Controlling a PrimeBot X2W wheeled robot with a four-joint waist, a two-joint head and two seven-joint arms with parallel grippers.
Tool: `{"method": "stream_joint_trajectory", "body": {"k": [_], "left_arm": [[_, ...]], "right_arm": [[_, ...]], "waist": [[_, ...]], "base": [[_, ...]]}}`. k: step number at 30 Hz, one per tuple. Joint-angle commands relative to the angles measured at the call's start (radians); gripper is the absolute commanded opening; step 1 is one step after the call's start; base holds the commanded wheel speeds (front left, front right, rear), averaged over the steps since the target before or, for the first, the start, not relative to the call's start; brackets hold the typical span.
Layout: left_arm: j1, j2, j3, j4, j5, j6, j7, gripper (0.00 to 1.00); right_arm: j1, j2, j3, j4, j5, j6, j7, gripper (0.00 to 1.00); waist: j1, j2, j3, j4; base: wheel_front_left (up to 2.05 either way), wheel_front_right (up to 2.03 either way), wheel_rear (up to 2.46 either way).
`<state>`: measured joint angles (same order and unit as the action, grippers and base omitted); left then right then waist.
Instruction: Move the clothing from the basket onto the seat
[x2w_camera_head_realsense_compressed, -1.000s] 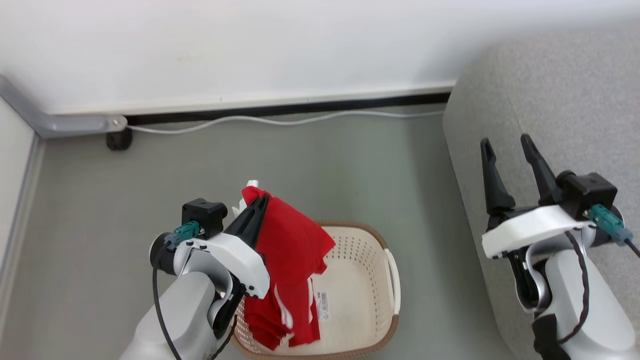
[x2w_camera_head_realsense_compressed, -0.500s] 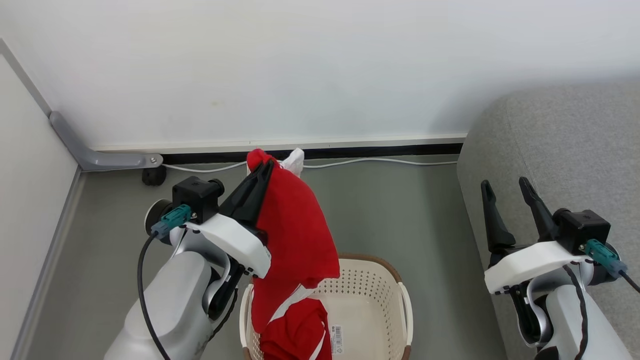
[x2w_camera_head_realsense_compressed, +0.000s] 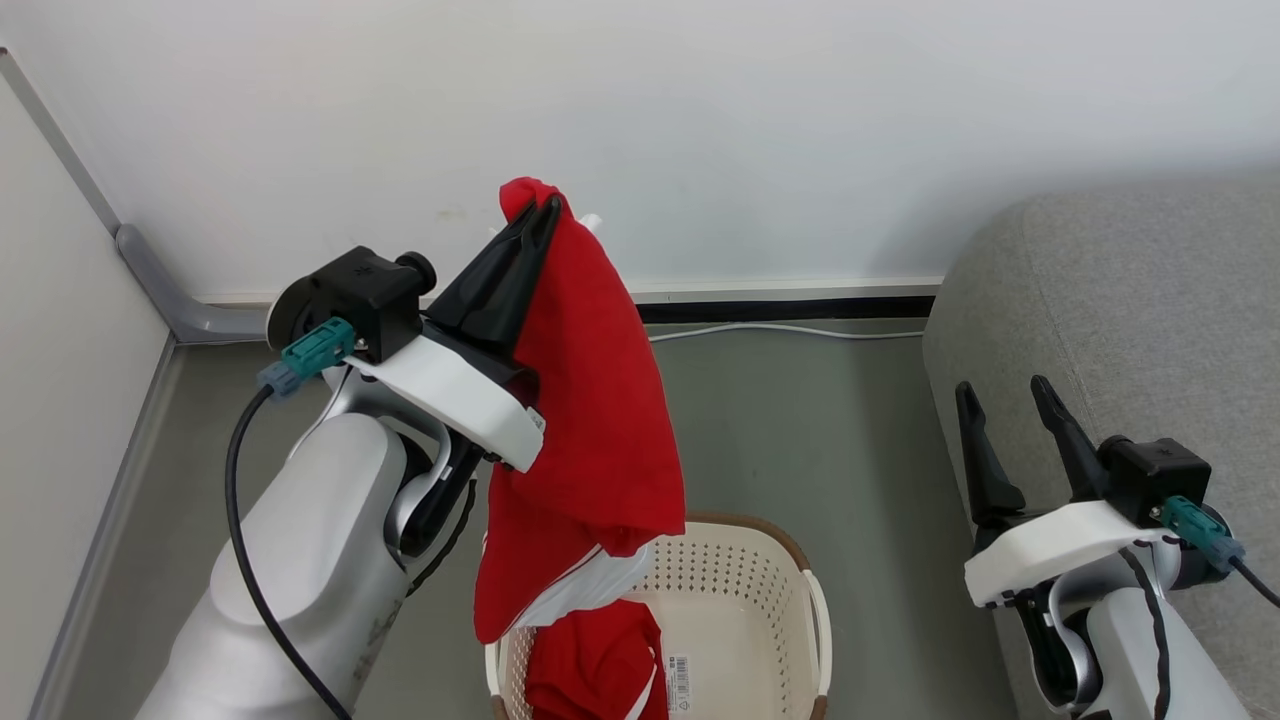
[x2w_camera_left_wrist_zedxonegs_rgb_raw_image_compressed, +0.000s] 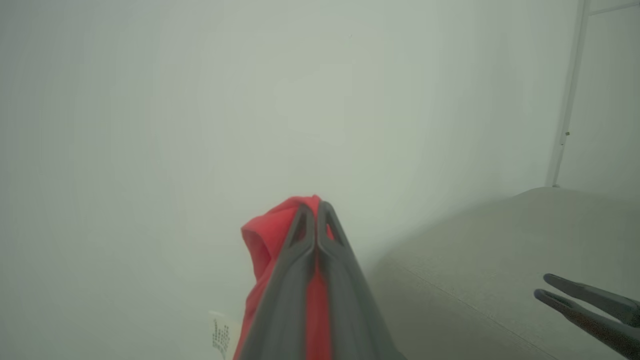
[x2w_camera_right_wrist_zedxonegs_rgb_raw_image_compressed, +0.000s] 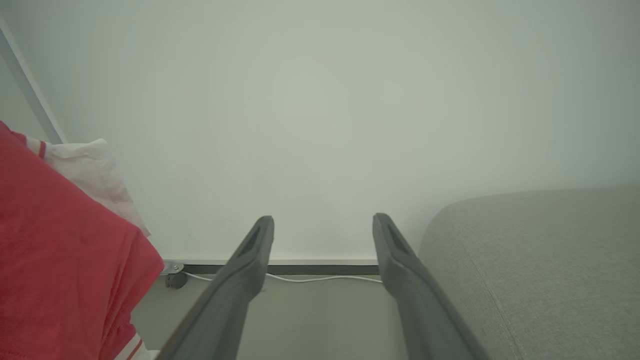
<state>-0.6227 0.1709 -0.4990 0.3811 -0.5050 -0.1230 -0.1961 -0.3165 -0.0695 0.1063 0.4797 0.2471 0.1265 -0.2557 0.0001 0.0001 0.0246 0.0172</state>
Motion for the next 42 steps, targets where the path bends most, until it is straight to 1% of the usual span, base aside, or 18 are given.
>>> {"method": "stream_joint_trajectory", "body": {"k": [1, 6, 10, 14, 19, 22, 25, 29, 32, 37, 42], "left_arm": [[-0.057, 0.023, 0.034, -0.037, -0.013, 0.004, 0.003, 0.0], [-0.064, 0.023, 0.031, -0.064, -0.015, 0.015, 0.018, 0.0], [-0.068, 0.012, 0.025, -0.073, -0.017, 0.02, 0.016, 0.0], [-0.077, 0.003, 0.018, -0.077, -0.018, 0.022, 0.012, 0.0], [-0.082, -0.01, 0.001, -0.078, -0.015, 0.02, 0.008, 0.0], [-0.085, -0.02, -0.014, -0.078, -0.015, 0.018, 0.005, 0.0], [-0.086, -0.028, -0.03, -0.075, -0.016, 0.014, 0.003, 0.0], [-0.09, -0.034, -0.048, -0.071, -0.019, 0.011, -0.001, 0.0], [-0.093, -0.038, -0.057, -0.068, -0.022, 0.008, -0.004, 0.0], [-0.099, -0.043, -0.069, -0.066, -0.027, 0.007, -0.007, 0.0], [-0.104, -0.05, -0.079, -0.065, -0.031, 0.006, -0.008, 0.0]], "right_arm": [[-0.012, 0.001, 0.023, -0.018, 0.007, 0.004, -0.006, 1.0], [-0.018, 0.004, 0.035, -0.019, 0.012, 0.004, -0.006, 1.0], [-0.034, 0.008, 0.082, -0.052, 0.037, 0.004, -0.006, 1.0], [-0.061, 0.011, 0.202, -0.098, 0.074, 0.004, -0.006, 1.0], [-0.114, 0.005, 0.392, -0.142, 0.134, 0.004, -0.006, 1.0], [-0.153, -0.001, 0.482, -0.149, 0.162, 0.004, -0.006, 1.0], [-0.19, 0.0, 0.543, -0.145, 0.172, 0.004, -0.006, 1.0], [-0.226, 0.007, 0.589, -0.126, 0.169, 0.004, -0.006, 1.0], [-0.244, 0.012, 0.605, -0.107, 0.143, 0.004, -0.006, 1.0], [-0.252, 0.018, 0.602, -0.053, 0.095, 0.004, -0.006, 1.0], [-0.257, 0.019, 0.609, -0.022, 0.098, 0.004, -0.006, 1.0]], "waist": [[-0.0001, -0.0001, 0.002, -0.001], [-0.0001, -0.0001, 0.01, -0.005], [-0.0001, -0.0001, 0.019, -0.009], [-0.0001, -0.0001, 0.028, -0.013], [-0.0001, -0.0001, 0.033, -0.011], [-0.0001, -0.0001, 0.037, -0.006], [-0.0001, -0.0001, 0.042, 0.0], [-0.0001, -0.0001, 0.046, 0.009], [-0.0001, -0.0001, 0.047, 0.013], [-0.0001, -0.0001, 0.046, 0.021], [-0.0001, -0.0001, 0.045, 0.03]], "base": [[0.0, 0.0, 0.0], [0.0, 0.0, 0.0], [0.0, 0.0, 0.0], [0.0, 0.0, 0.0], [0.0, 0.0, 0.0], [0.0, 0.0, 0.0], [0.0, 0.0, 0.0], [0.0, 0.0, 0.0], [0.0, 0.0, 0.0], [0.0, 0.0, 0.0], [0.0, 0.0, 0.0]]}}
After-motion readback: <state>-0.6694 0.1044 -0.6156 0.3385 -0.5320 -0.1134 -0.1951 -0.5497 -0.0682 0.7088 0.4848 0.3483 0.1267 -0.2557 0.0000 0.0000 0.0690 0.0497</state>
